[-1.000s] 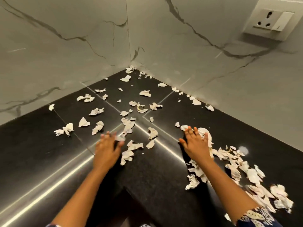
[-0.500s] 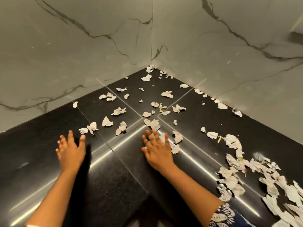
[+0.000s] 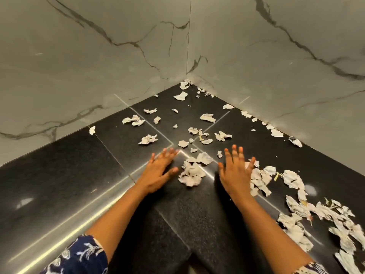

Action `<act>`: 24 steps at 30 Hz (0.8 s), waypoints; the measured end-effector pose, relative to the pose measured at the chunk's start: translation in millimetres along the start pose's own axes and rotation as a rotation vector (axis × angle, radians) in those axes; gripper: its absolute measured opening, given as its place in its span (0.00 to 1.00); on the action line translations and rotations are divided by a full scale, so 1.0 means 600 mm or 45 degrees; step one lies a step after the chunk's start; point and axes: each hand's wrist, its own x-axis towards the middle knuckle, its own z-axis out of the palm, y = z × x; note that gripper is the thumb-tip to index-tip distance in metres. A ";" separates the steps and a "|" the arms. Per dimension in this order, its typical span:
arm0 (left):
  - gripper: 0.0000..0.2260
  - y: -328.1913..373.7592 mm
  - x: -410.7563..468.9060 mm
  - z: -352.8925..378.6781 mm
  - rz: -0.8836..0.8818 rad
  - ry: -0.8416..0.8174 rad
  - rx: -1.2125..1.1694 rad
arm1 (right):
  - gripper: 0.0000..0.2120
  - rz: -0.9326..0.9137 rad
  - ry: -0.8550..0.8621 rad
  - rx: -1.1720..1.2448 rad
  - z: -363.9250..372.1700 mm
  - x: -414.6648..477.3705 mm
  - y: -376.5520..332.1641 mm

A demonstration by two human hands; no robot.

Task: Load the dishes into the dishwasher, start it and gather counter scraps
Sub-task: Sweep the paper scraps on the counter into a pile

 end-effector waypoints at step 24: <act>0.34 -0.197 0.110 -0.125 -0.497 0.217 0.265 | 0.35 -0.353 -0.240 -0.128 0.084 0.177 -0.120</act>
